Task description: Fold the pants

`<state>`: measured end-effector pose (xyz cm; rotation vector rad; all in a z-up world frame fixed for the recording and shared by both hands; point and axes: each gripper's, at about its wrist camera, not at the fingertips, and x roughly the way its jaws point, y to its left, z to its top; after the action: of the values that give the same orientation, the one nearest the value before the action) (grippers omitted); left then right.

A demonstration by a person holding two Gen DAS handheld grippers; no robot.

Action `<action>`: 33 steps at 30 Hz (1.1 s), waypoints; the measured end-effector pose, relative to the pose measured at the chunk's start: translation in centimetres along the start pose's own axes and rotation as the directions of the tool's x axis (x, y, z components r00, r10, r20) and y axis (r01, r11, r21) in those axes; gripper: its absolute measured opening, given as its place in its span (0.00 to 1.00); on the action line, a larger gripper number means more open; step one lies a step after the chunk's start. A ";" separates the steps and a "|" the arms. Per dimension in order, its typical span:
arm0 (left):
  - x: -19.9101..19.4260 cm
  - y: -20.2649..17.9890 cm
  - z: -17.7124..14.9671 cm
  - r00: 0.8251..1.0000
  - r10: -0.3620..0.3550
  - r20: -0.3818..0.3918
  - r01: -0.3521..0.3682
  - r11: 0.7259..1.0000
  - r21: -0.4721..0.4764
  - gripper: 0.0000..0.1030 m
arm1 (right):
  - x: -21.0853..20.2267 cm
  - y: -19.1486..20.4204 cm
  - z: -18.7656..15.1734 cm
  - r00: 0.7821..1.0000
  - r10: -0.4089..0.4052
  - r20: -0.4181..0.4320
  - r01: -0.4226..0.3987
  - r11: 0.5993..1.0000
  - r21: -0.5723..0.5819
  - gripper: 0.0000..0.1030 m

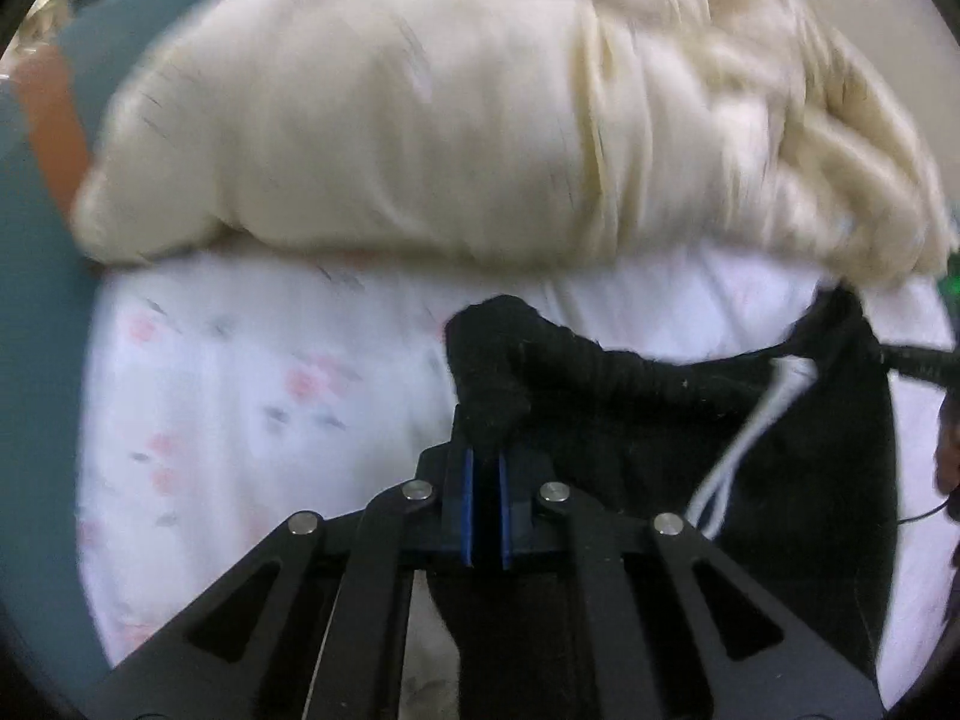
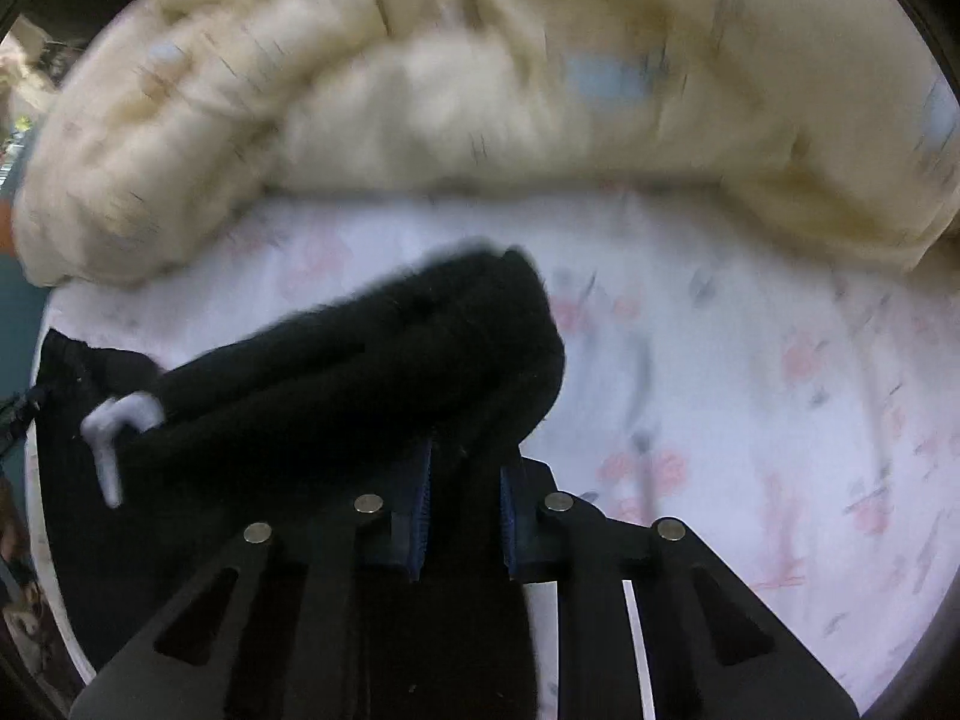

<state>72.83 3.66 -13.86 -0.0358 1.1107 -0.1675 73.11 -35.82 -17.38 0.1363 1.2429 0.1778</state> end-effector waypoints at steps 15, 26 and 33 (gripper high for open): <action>7.4 -0.1 -0.5 0.920 0.385 -0.070 -0.360 0.903 0.234 0.20 | 3.7 3.3 1.9 0.983 -0.161 -0.085 0.150 0.981 -0.122 0.59; -5.6 2.9 -9.2 0.985 0.138 -0.105 -0.141 0.990 -0.021 0.79 | -8.6 -6.4 -11.0 0.992 0.104 -0.073 -0.093 0.986 0.138 0.64; -10.0 3.2 -25.0 0.935 -0.006 -0.355 -0.068 0.979 -0.195 0.79 | -10.3 -9.5 -25.6 0.966 0.193 -0.171 -0.131 0.939 0.319 0.64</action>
<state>46.53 9.73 -16.45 -0.1775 1.4859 -0.0295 46.21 -47.11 -17.85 0.5021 1.4565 0.1441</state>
